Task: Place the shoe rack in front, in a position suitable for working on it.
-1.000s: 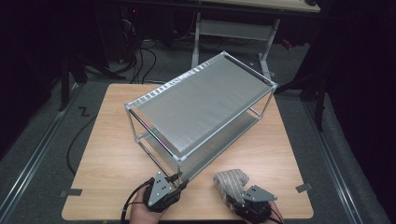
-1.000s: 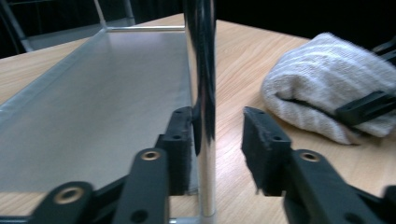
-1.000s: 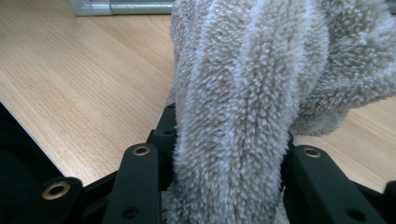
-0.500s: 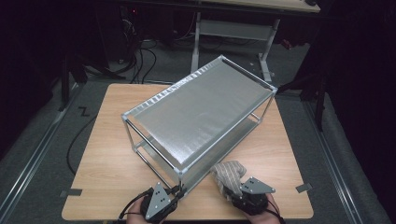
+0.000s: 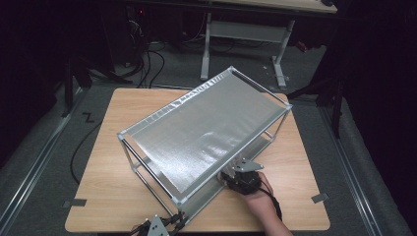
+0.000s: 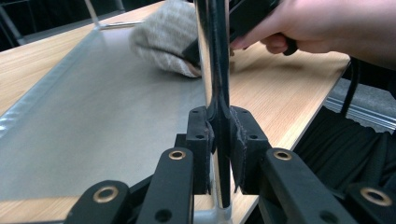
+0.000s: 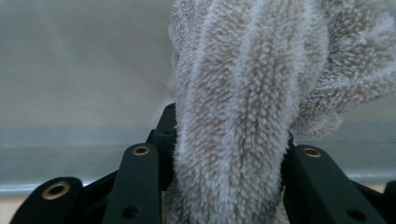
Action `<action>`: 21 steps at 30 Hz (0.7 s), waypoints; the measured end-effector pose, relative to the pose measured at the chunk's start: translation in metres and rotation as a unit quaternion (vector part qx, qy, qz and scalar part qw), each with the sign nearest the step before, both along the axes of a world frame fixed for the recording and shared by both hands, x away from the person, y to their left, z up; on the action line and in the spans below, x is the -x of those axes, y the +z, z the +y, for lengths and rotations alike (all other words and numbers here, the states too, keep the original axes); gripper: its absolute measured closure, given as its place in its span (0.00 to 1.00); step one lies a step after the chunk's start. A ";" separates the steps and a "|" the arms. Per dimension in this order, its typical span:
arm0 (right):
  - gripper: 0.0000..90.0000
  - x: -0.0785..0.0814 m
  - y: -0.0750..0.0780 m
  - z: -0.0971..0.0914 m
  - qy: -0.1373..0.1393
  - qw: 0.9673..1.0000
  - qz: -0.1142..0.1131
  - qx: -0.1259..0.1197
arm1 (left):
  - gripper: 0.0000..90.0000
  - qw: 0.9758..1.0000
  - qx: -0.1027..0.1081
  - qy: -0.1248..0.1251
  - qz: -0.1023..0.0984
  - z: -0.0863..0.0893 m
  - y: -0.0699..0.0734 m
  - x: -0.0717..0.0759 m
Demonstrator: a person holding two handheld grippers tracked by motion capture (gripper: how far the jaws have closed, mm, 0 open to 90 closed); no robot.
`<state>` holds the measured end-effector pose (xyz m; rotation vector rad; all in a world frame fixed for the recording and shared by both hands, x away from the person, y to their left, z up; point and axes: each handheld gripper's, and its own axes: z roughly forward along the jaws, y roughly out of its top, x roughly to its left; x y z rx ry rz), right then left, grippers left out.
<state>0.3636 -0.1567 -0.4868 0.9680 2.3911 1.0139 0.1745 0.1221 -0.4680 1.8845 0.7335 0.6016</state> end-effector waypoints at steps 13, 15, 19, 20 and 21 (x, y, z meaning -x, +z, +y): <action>0.67 0.003 -0.008 -0.003 0.011 1.000 0.025 0.002 | 0.87 0.999 -0.004 0.035 -0.004 0.017 0.000 -0.011; 0.67 0.005 -0.007 -0.006 0.009 1.000 0.023 0.002 | 0.87 0.999 -0.002 0.046 -0.003 0.020 0.000 -0.016; 0.67 0.010 -0.007 -0.010 0.013 1.000 0.023 -0.001 | 0.88 0.997 0.007 0.071 0.002 0.027 -0.001 -0.023; 0.67 0.012 -0.007 -0.011 0.013 1.000 0.024 0.001 | 0.88 0.997 0.009 0.074 0.003 0.027 -0.001 -0.023; 0.67 0.013 -0.007 -0.011 0.012 1.000 0.024 0.001 | 0.88 0.997 0.010 0.075 0.004 0.027 -0.001 -0.024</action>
